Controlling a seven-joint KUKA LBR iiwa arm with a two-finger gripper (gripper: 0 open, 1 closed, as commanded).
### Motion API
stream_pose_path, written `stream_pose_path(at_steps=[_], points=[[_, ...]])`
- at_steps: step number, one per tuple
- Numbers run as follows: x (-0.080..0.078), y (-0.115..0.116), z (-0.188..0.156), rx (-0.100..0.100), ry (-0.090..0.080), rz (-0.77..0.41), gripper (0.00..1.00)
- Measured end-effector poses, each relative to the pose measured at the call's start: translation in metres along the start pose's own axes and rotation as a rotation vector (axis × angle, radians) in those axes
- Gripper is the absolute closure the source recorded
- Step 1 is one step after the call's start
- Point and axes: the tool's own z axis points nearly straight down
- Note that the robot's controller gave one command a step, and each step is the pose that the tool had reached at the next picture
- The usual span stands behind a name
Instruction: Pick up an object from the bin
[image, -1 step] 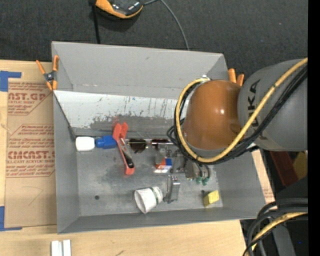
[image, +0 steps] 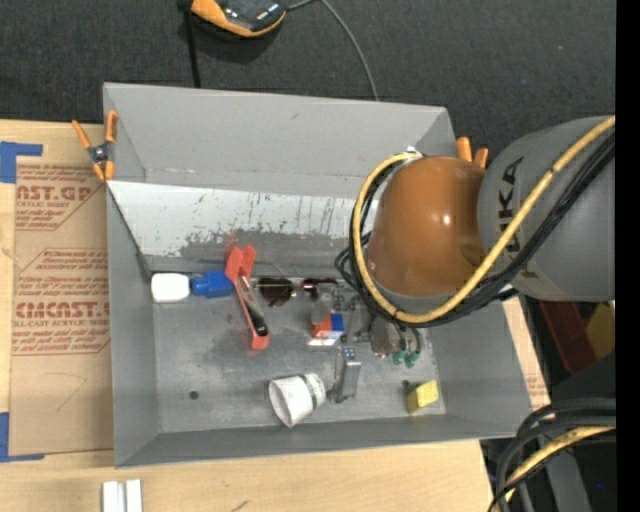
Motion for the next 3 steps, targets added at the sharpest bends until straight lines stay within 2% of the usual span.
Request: stream_pose_path(at_steps=[1, 2, 3], points=[[-0.001, -0.001, 0.02, 0.0, -0.006, -0.06, 0.0], [0.002, 0.004, 0.06, 0.0, 0.003, -0.273, 0.0], [0.003, 0.005, 0.071, -0.001, -0.001, -0.267, 0.0]])
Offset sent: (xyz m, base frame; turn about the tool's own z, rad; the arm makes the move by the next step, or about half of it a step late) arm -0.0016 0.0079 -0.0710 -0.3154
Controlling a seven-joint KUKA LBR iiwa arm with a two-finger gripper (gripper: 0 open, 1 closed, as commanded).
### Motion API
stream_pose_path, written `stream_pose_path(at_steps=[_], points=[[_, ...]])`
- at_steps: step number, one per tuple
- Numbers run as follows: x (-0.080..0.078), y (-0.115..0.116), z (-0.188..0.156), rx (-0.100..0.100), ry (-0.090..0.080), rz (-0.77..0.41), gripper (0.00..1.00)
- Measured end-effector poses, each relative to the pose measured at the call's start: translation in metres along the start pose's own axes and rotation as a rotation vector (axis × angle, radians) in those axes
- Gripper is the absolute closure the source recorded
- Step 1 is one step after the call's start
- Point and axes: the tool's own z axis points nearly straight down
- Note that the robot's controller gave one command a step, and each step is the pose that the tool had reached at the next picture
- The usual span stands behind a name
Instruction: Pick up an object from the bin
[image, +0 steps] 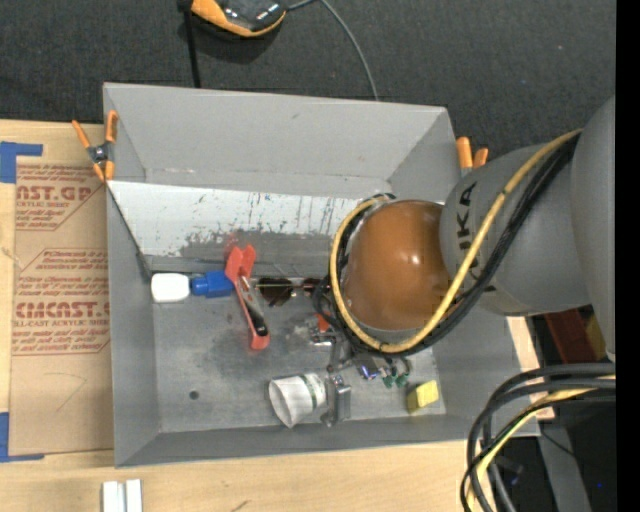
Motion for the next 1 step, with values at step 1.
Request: stream_pose_path(at_steps=[1], points=[[0.0062, -0.0038, 0.0348, 0.0, 0.006, -0.27, 1.0]])
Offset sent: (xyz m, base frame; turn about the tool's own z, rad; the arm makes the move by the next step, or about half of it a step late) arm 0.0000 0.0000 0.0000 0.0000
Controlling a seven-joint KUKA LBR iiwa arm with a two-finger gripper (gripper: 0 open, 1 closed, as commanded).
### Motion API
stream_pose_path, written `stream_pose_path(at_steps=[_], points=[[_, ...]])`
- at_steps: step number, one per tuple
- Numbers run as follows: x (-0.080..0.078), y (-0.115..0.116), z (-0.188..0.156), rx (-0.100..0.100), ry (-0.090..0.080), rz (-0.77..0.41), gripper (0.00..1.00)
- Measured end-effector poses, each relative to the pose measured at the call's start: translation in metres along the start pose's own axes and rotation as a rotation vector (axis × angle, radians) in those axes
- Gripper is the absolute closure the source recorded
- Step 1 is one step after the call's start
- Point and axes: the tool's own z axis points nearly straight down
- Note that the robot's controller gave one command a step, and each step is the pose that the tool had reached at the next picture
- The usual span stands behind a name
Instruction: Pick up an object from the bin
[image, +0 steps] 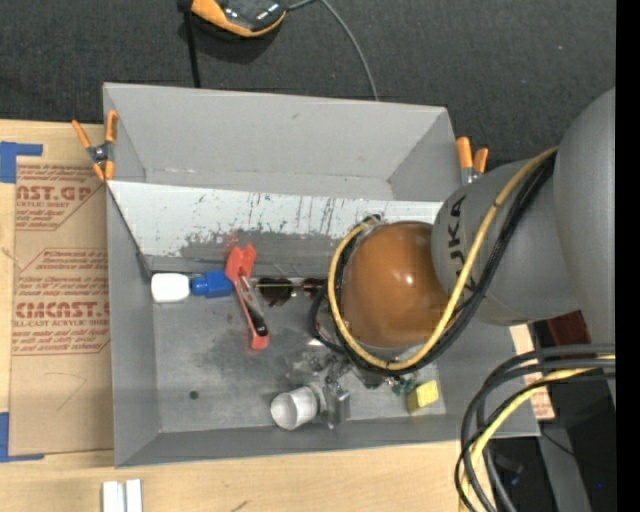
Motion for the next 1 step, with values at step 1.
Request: stream_pose_path(at_steps=[1], points=[[0.0, 0.0, 0.0, 0.0, 0.0, 0.0, 1.0]])
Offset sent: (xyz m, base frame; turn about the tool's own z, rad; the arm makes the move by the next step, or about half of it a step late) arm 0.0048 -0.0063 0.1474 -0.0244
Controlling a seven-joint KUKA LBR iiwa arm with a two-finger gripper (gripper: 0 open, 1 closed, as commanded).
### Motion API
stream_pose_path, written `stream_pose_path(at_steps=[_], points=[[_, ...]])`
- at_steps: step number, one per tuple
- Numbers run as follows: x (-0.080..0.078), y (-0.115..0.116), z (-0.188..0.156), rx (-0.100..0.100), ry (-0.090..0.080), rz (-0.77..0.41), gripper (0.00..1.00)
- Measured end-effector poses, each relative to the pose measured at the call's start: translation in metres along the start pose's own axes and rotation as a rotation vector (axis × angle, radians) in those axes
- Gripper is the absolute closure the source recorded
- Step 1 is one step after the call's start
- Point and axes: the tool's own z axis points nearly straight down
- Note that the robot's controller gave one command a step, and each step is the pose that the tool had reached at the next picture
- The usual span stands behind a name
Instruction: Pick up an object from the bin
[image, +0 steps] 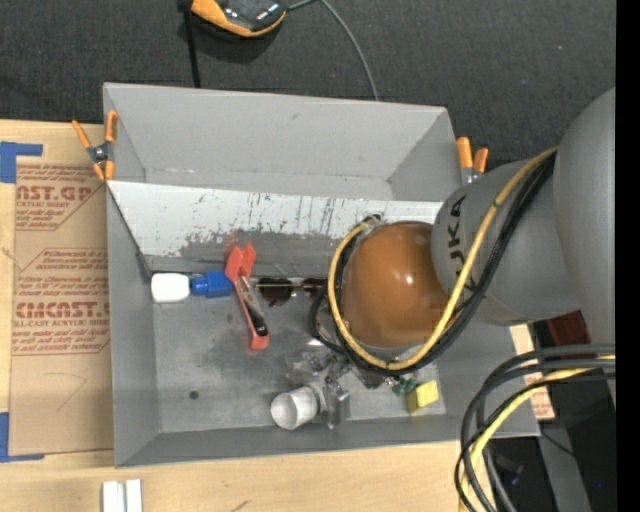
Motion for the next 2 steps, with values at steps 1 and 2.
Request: stream_pose_path(at_steps=[1, 2], points=[[0.001, -0.001, -0.047, -0.003, 0.005, -0.009, 1.0], [-0.008, -0.004, -0.089, -0.001, -0.002, -0.105, 1.0]])
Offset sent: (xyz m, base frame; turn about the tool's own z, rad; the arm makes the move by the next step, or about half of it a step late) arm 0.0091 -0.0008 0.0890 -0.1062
